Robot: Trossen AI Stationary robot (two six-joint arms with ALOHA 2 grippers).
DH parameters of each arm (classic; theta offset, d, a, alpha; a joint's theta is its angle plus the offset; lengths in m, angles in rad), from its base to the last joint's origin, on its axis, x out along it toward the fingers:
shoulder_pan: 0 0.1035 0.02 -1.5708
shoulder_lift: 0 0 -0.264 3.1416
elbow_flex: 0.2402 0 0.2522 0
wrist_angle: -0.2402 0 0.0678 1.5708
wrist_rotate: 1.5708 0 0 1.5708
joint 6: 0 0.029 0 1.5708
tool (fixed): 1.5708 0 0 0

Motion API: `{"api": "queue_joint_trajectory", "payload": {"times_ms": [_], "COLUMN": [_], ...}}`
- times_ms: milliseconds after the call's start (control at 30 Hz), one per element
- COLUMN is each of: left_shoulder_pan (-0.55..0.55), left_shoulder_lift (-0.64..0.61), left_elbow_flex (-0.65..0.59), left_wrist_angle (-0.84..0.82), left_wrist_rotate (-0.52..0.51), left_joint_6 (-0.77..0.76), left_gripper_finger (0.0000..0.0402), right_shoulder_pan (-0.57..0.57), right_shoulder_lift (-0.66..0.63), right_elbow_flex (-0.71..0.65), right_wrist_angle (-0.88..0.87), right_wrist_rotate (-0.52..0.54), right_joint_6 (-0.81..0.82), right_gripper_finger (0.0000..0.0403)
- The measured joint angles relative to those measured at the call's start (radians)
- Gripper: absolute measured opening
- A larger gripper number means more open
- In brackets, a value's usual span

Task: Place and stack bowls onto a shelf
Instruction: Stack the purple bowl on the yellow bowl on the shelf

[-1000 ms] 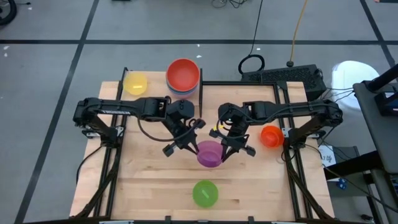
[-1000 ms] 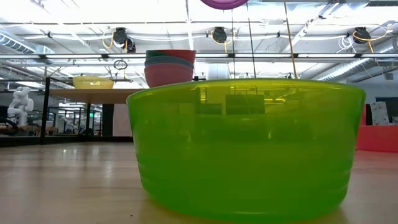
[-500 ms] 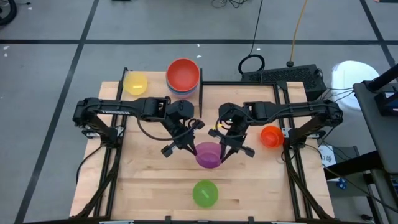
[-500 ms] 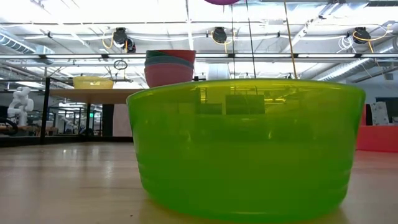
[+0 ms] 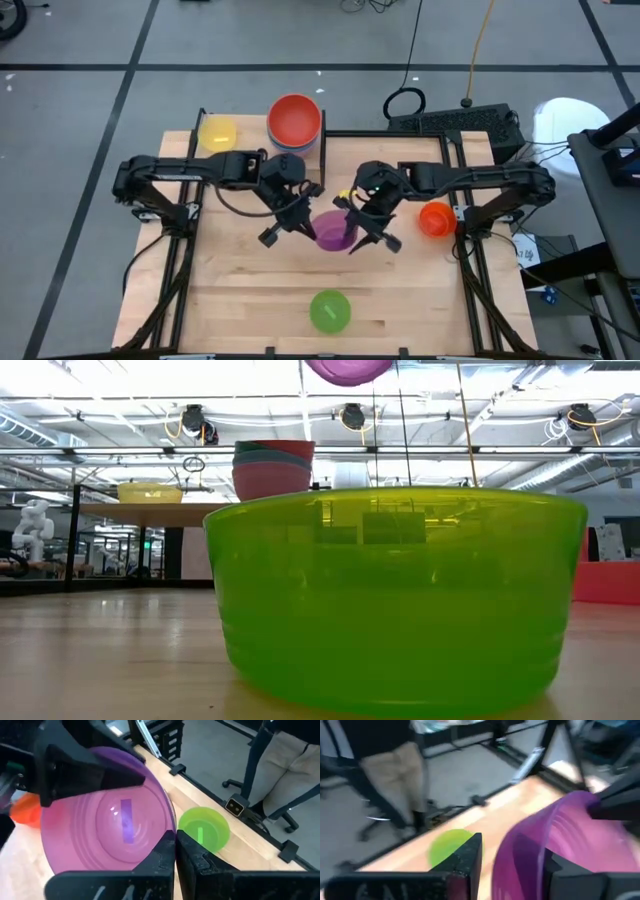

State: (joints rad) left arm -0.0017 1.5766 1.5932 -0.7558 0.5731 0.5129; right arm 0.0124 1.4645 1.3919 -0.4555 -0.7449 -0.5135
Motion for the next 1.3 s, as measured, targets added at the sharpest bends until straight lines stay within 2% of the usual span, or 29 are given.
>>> {"api": "queue_joint_trajectory", "payload": {"times_ms": [200,333,700,1067,1300], "left_shoulder_pan": [0.002,-0.001,-0.001,-0.005,-0.005], "left_shoulder_lift": [-0.041,-0.071,-0.152,-0.153,-0.141], "left_elbow_flex": [0.003,0.003,0.003,0.003,0.001], "left_wrist_angle": [-0.026,-0.048,-0.043,-0.047,-0.063], "left_wrist_rotate": [-0.034,-0.120,-0.175,-0.150,-0.084], "left_joint_6": [-0.052,-0.096,-0.115,-0.129,-0.130], "left_gripper_finger": [0.0001,0.0001,0.0001,0.0001,0.0001], "right_shoulder_pan": [0.001,-0.009,-0.038,-0.048,-0.048], "right_shoulder_lift": [-0.066,-0.103,-0.128,-0.126,-0.109], "right_elbow_flex": [0.000,-0.001,-0.002,-0.002,-0.002], "right_wrist_angle": [0.031,0.033,0.121,0.135,0.145], "right_wrist_rotate": [0.248,0.309,0.341,0.365,0.385], "right_joint_6": [-0.031,-0.060,-0.056,-0.070,0.025], "right_gripper_finger": [0.0117,0.0120,0.0120,0.0120,0.0128]}}
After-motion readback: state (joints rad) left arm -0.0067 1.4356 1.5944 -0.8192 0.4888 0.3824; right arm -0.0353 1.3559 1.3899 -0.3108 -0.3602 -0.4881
